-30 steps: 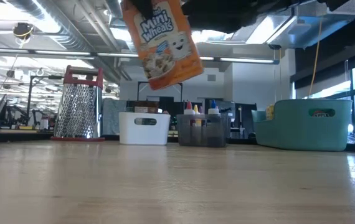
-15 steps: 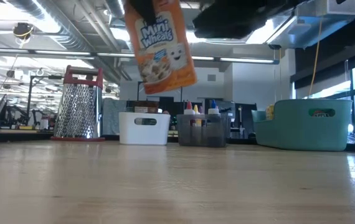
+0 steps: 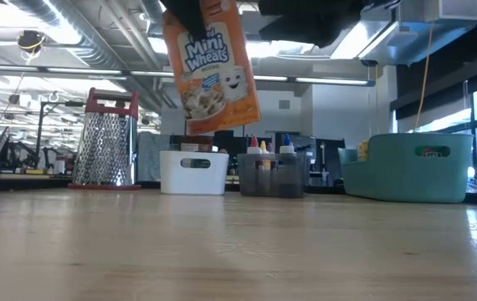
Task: Pick & Place Kitchen Items
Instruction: Put the orange cereal box into the green bin
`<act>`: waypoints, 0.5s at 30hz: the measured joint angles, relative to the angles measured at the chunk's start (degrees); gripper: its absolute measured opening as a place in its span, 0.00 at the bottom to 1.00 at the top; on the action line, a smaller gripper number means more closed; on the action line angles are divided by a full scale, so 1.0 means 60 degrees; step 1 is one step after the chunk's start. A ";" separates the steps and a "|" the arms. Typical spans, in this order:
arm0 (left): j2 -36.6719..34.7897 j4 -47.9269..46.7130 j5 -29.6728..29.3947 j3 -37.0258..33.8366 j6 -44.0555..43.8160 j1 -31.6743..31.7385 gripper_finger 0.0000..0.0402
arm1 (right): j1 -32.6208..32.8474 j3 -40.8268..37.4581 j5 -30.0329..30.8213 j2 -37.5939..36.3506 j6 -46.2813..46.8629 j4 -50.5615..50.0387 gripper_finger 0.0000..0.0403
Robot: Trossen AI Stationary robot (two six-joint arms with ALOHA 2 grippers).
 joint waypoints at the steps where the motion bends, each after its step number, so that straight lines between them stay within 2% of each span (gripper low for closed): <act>1: 0.0000 0.0059 0.0016 0.0000 0.0003 0.0011 0.36 | -0.0010 0.0000 0.0000 0.0023 0.0003 0.0073 0.88; 15: 0.0000 0.0629 -0.0249 0.0000 0.0449 0.0186 0.36 | -0.0051 -0.0007 -0.0036 0.0432 -0.0399 0.0817 0.88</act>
